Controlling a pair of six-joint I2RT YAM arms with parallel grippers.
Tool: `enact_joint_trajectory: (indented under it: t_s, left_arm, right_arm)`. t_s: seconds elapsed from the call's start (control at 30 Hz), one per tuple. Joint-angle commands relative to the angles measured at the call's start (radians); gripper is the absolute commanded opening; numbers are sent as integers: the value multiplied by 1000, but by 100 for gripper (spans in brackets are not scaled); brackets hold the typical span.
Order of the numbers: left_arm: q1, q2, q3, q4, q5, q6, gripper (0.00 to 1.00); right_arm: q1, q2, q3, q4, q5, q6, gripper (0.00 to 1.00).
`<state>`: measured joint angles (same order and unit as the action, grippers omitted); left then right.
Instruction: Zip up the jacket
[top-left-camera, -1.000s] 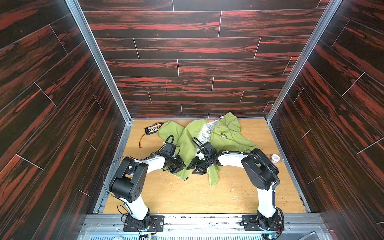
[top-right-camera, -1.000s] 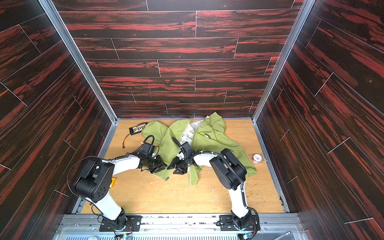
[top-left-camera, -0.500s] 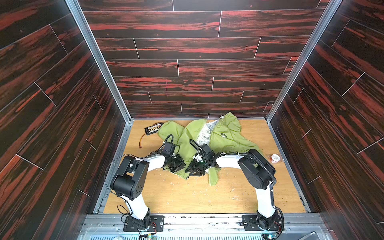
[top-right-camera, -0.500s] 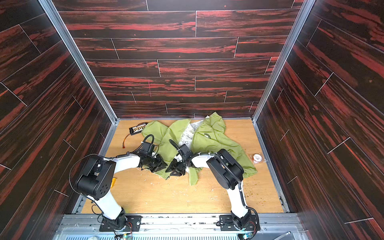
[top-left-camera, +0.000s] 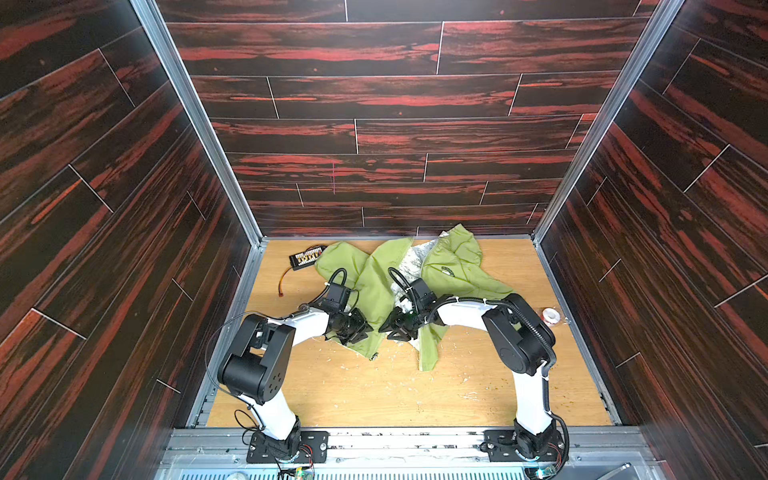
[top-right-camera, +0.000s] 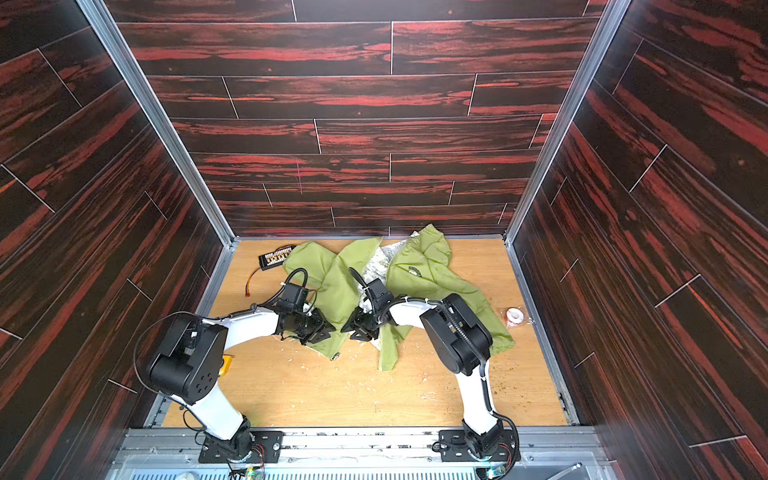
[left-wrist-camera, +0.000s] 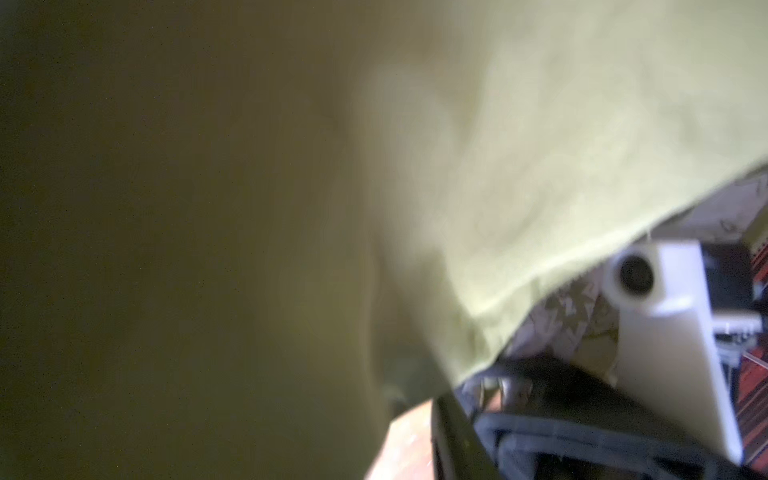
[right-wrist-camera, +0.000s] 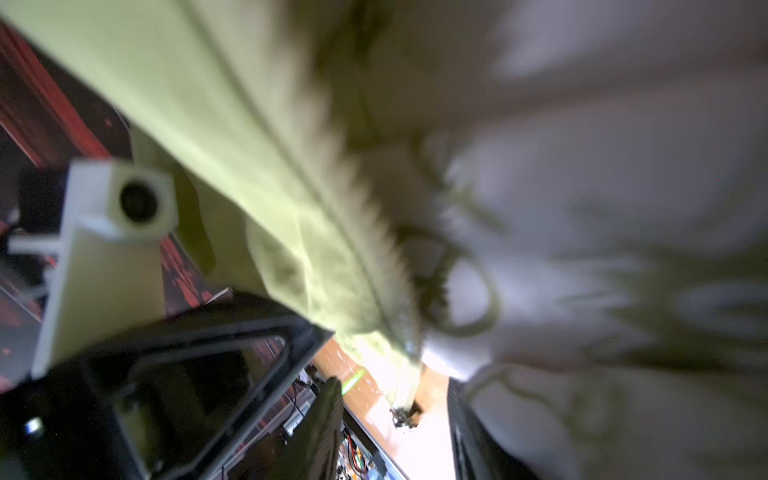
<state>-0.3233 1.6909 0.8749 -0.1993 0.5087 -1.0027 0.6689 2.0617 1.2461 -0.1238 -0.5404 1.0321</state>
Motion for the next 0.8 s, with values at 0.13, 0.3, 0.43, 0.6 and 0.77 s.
enact_joint_trajectory:
  t_s: [0.13,0.3,0.43,0.6,0.77]
  left_arm:
    - [4,-132,18,-123,-2,45,29]
    - [4,-154,-40,-169,-22,67,22]
    - [5,-151,-93,-157,-40,65,18]
    - [4,-132,-109,-129,-45,61,15]
    - [4,-117,-111,-136,-50,73,11]
  right_arm:
    - [-28,-2,70,-40,7,-18,45]
    - [-29,30,107,-33,-7,-14,44]
    - [-28,43,105,-28,-9,-8,44]
    - [-29,24,70,-28,14,-15,45]
    - [-28,17,57,-58,43,-34,50]
